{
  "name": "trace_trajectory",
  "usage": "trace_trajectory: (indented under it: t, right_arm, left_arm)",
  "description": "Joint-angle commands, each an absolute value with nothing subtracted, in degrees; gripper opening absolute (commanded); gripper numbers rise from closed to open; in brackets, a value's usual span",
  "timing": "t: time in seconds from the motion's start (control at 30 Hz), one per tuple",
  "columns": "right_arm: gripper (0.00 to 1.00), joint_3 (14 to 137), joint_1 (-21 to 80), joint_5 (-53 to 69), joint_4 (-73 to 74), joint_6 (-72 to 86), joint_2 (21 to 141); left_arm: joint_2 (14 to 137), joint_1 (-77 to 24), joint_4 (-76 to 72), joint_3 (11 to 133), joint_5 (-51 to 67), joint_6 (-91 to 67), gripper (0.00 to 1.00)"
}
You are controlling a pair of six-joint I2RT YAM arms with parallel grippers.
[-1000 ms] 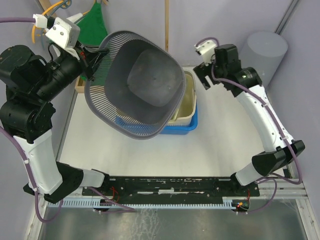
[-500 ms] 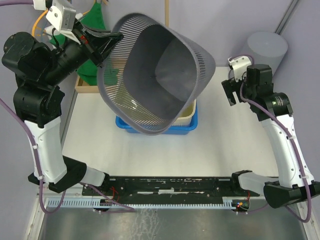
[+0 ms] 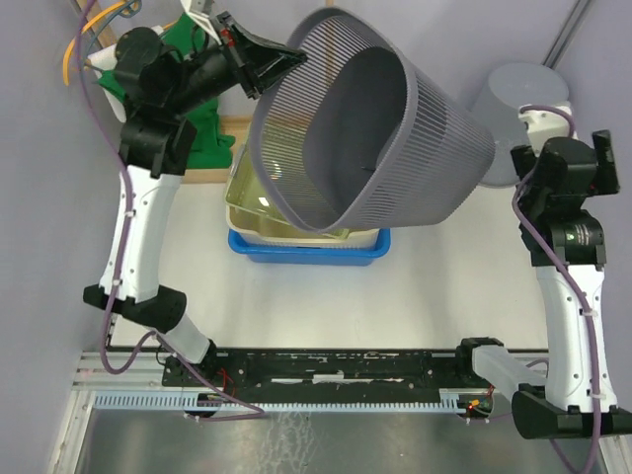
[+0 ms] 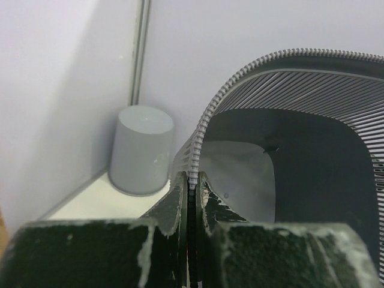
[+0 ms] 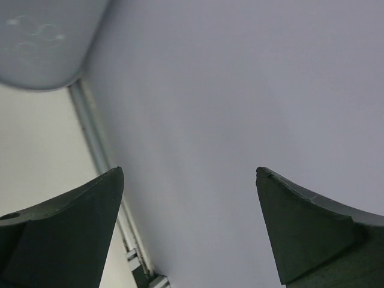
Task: Turn the large container upside down
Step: Place the container at the center of the board.
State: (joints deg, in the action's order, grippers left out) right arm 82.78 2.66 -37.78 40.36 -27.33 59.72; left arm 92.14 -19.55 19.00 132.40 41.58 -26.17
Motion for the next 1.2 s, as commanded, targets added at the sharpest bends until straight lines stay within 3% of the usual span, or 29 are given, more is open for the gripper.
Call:
trace_trajectory:
  t: [0.0,0.27,0.53,0.87,1.17]
  right_arm:
    - [1.0,84.1,-2.6,-47.2,31.4,-34.0,57.6]
    - [1.0,91.4,-13.7,-41.1,34.7,-35.5,58.2]
    - [1.0,97.9,-14.7,-35.3,43.7,-34.5,58.7]
    - [1.0,107.1,-14.8,-22.5,62.2,-33.7,57.3]
    - [1.0,107.8,-14.7,-1.6,87.7,-39.8,56.9]
  left_arm:
    - [95.8,-21.5,3.1,130.4,42.6,-40.0,0.03]
    - [103.0,-29.3,1.4,128.2,42.2,-41.4,0.03]
    - [116.7,-37.5,4.7,136.2,43.4,-39.3,0.03]
    - [132.5,-42.6,5.9,144.0,44.7,-39.0,0.03]
    - [143.9,-46.8,8.0,147.7,42.3,-35.4,0.03]
